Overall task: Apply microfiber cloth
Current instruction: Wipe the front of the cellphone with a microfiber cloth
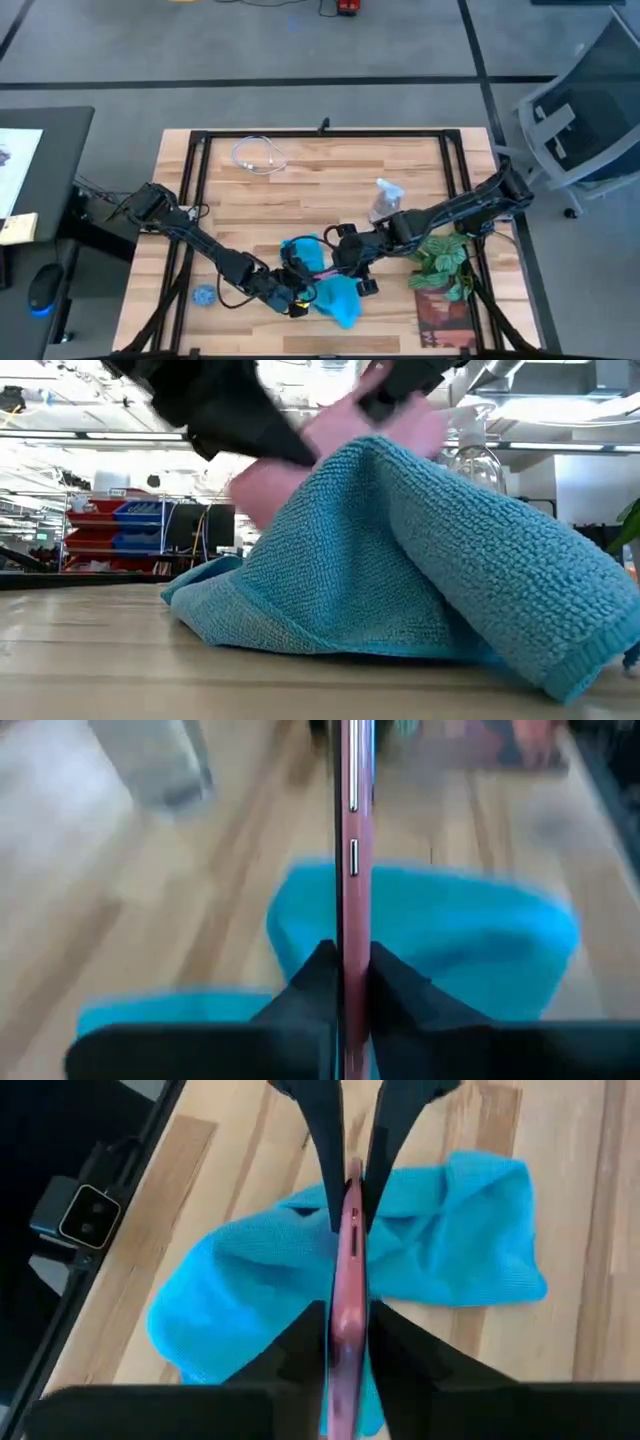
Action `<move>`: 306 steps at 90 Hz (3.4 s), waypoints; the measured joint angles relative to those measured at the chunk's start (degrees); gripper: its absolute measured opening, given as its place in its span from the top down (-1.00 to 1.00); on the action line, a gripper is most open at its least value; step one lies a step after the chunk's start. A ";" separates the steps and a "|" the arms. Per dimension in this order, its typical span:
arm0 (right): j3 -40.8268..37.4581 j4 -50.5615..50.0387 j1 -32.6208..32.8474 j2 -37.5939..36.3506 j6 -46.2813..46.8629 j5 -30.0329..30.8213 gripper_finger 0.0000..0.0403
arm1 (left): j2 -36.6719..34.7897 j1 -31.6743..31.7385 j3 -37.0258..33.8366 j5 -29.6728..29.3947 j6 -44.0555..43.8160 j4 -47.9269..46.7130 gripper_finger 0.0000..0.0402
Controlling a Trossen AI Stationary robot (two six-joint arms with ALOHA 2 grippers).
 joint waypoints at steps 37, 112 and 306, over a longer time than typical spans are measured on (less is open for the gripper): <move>-12.45 16.99 9.66 0.35 7.13 0.24 -0.03 | -6.96 -6.83 -0.02 -13.91 -25.23 -19.66 0.97; -5.83 38.37 13.30 17.54 11.84 36.62 0.97 | -2.45 -6.40 -9.78 -3.58 -28.97 5.46 0.96; -5.91 34.47 16.83 17.70 -7.90 62.81 1.00 | -1.98 -1.38 -10.45 -10.98 -6.68 37.78 0.95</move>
